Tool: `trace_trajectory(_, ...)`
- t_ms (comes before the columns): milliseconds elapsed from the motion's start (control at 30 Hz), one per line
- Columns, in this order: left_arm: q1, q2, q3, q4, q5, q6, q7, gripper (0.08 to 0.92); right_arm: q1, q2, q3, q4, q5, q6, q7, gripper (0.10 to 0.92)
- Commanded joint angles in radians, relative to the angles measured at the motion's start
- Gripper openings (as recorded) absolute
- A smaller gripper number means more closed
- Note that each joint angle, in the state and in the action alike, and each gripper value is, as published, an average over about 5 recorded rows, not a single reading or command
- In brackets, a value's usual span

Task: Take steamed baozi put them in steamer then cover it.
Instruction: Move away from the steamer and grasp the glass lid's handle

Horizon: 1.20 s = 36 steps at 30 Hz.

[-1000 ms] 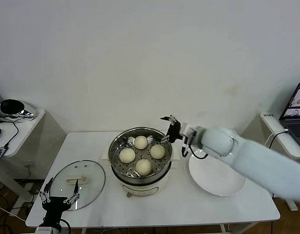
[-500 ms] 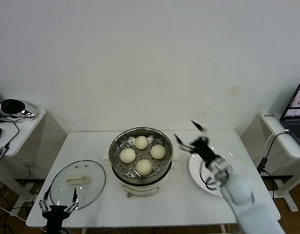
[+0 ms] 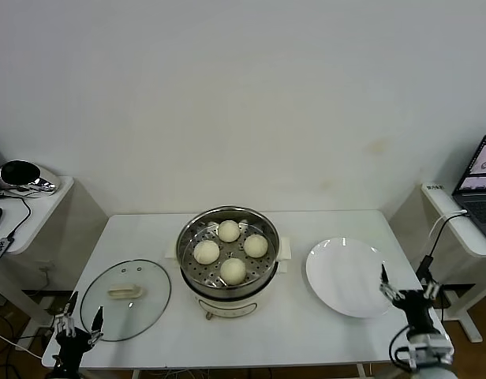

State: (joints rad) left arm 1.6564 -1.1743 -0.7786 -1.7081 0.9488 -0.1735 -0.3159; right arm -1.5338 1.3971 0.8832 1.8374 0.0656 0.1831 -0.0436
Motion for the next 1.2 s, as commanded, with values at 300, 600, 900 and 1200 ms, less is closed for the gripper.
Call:
trace_trajectory(300, -0.282, 0.101, 0.111, 0.286, 0.322, -0.014, 0.001, 0.823, -0.097, 0.104, 0.096, 0.026, -0.027, 0.043, 0.040, 0.823)
trace_trajectory(600, -0.372, 0.106, 0.167, 0.347, 0.318, -0.013, 0.006, 0.823, -0.110, 0.111, 0.102, 0.046, -0.025, 0.043, 0.039, 0.823)
trace_trajectory(900, -0.435, 0.113, 0.199, 0.429, 0.299, -0.017, 0.004, 0.823, -0.115, 0.119, 0.101, 0.042, -0.033, 0.048, 0.036, 0.823)
trace_trajectory(1200, -0.463, 0.115, 0.216, 0.453, 0.272, -0.023, 0.005, 0.822, -0.115, 0.125, 0.089, 0.037, -0.049, 0.051, 0.033, 0.823)
